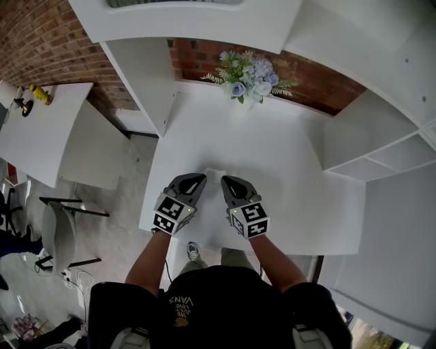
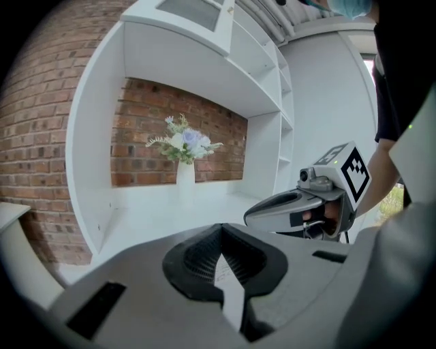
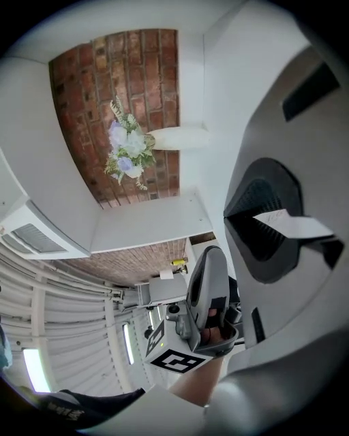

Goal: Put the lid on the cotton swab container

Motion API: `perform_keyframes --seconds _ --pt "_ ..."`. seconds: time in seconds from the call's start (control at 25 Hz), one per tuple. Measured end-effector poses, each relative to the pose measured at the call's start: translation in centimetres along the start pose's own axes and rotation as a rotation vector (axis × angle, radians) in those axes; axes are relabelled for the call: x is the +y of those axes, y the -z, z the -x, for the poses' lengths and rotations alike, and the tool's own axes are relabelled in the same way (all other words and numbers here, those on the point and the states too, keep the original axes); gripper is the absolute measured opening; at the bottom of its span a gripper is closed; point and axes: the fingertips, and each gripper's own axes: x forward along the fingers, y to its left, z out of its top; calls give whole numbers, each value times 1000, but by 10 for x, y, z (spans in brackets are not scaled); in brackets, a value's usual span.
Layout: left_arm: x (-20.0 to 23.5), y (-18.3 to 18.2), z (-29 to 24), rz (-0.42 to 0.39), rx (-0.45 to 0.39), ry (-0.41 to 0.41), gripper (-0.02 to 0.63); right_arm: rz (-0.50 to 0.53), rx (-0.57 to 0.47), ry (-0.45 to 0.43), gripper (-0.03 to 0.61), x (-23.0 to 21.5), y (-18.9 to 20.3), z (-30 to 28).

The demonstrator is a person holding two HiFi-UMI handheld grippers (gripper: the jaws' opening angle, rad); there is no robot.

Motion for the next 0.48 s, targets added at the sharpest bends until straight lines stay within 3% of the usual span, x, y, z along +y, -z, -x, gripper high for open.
perform_keyframes --seconds 0.16,0.48 --pt "1 -19 19 2 -54 -34 6 -19 -43 14 0 4 -15 13" --pt "-5 -33 53 -19 -83 -56 6 -28 -126 52 0 16 -44 45"
